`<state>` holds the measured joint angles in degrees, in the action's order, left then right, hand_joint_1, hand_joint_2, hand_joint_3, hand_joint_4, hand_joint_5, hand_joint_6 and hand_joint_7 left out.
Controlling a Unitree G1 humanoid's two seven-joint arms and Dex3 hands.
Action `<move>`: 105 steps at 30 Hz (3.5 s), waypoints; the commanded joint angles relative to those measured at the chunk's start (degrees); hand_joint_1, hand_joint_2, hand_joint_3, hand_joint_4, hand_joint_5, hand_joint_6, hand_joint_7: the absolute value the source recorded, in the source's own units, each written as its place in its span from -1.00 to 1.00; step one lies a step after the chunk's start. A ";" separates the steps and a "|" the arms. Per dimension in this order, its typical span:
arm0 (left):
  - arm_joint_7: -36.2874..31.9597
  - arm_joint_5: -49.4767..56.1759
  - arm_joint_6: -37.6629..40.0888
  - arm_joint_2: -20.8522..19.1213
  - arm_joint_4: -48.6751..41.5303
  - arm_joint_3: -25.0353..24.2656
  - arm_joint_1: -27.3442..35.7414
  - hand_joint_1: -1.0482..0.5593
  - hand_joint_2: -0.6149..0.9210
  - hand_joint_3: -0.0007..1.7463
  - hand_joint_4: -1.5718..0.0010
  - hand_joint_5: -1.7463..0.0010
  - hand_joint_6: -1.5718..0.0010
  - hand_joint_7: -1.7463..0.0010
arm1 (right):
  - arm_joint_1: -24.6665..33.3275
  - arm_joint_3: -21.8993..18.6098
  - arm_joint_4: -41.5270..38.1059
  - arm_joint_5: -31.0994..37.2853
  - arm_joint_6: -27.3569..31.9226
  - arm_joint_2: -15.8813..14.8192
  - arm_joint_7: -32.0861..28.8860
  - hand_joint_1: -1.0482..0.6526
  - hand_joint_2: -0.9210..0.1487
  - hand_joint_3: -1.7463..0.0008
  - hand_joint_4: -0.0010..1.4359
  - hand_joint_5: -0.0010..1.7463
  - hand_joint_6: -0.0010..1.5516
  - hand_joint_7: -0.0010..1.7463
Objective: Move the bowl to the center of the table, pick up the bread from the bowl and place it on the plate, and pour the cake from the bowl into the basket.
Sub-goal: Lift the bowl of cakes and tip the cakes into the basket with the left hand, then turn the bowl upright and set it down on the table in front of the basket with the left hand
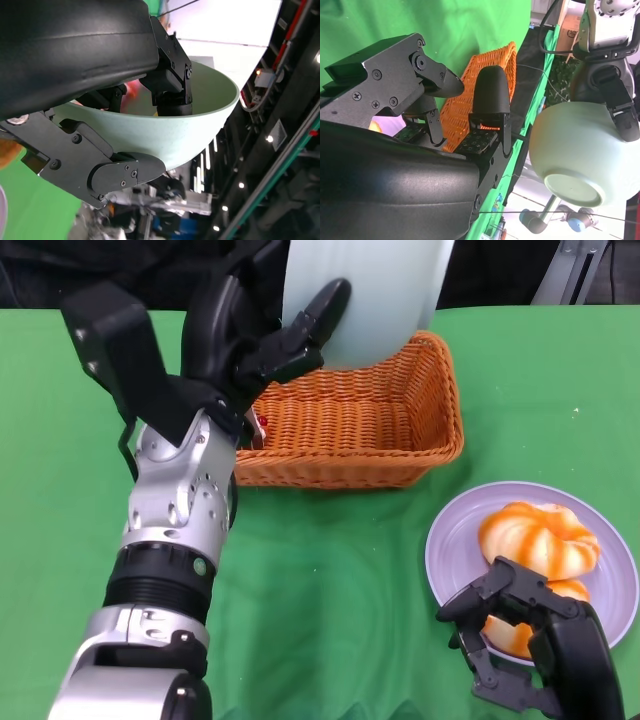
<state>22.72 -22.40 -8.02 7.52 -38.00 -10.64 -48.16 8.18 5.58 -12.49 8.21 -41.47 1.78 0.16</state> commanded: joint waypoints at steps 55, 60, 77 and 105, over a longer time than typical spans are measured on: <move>7.98 16.10 -29.92 -10.71 -3.72 7.01 3.89 0.17 0.78 -0.11 0.06 -0.80 0.07 -0.66 | -0.16 0.08 -1.36 1.46 -1.09 -0.88 -0.61 0.19 -0.32 -0.19 0.12 0.71 -0.05 0.41; 6.42 19.48 -40.87 -13.52 -8.82 7.73 3.82 0.21 0.84 -0.17 0.15 -0.88 0.08 -0.65 | -0.41 0.07 -1.72 1.10 -0.98 -0.77 -0.46 0.19 -0.31 -0.20 0.14 0.70 -0.04 0.39; -9.70 38.25 -58.88 -21.65 -15.34 10.51 5.25 0.29 0.66 0.06 0.28 -1.00 0.13 -0.68 | -0.67 0.23 -2.68 0.73 -1.09 -0.19 -0.65 0.21 -0.33 -0.19 0.14 0.70 -0.04 0.40; -93.67 88.37 -51.92 -37.98 -13.03 31.51 15.78 0.26 0.87 -0.21 0.25 -0.92 0.33 -0.83 | -1.74 -1.60 -0.45 -2.86 1.83 -1.27 0.36 0.21 -0.44 -0.09 0.05 0.72 -0.10 0.46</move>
<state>-66.86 65.38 -60.76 -28.87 -51.88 19.87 -33.22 6.64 4.85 -13.89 6.19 -40.12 1.56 0.47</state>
